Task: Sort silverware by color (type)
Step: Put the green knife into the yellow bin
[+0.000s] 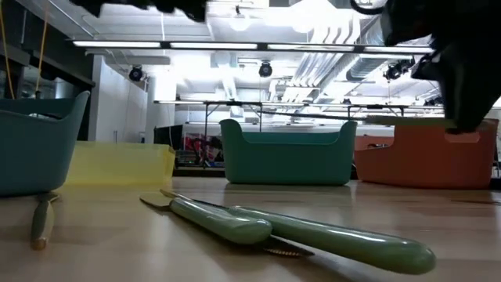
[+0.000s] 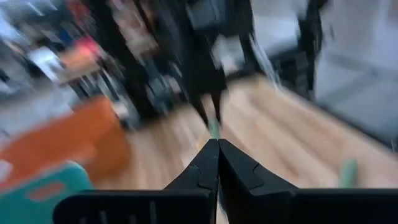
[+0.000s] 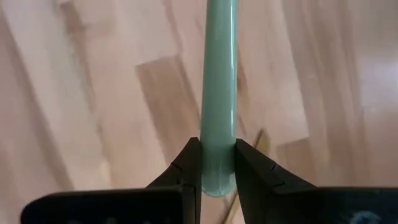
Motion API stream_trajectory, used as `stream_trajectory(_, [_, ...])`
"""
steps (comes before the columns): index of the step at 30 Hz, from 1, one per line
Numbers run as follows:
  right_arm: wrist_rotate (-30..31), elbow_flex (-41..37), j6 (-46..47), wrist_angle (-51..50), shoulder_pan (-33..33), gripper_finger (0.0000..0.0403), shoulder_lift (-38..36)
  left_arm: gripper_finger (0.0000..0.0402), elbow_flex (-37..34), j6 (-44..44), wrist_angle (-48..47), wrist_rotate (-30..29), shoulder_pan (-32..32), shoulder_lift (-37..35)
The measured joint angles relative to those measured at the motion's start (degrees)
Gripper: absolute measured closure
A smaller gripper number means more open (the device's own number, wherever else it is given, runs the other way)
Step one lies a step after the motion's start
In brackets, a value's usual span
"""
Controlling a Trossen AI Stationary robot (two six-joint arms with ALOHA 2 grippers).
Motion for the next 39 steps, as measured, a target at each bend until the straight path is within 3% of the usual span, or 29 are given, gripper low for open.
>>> stream_trajectory(6, [1.93, -3.97, -5.18, 5.98, -3.84, 0.0352, -0.02, 0.0401, -10.04, -4.40, 10.53, -6.50, 0.00, -12.63])
stream_trajectory(13, [4.60, -5.02, -15.67, 19.08, -10.24, 0.0352, 0.02, 0.0401, -14.33, -7.33, 13.18, -9.81, -0.01, -20.49])
stream_trajectory(21, [7.78, -5.00, -33.26, 46.46, -19.30, 0.0352, 0.02, 0.0401, -14.33, -8.89, 14.02, -10.42, -0.84, -21.71])
stream_trajectory(26, [7.10, -4.98, -43.12, 58.75, -25.02, 0.0352, 0.02, 0.0401, -14.33, -8.72, 12.25, -19.35, -2.42, -21.38])
stream_trajectory(32, [1.84, -4.98, -48.47, 63.79, -30.80, 0.0352, 0.02, 0.0401, -14.35, -7.19, 4.50, -31.77, -2.37, -21.75])
stream_trajectory(35, [0.84, -4.98, -50.39, 65.31, -32.77, 0.0352, 0.02, 0.0401, -15.22, -7.50, 2.42, -33.02, -0.73, -21.69])
stream_trajectory(39, [-3.94, -4.98, -51.28, 68.29, -34.89, 0.0352, 0.95, 0.0398, -20.35, -9.16, 9.36, -33.05, 3.00, -21.69])
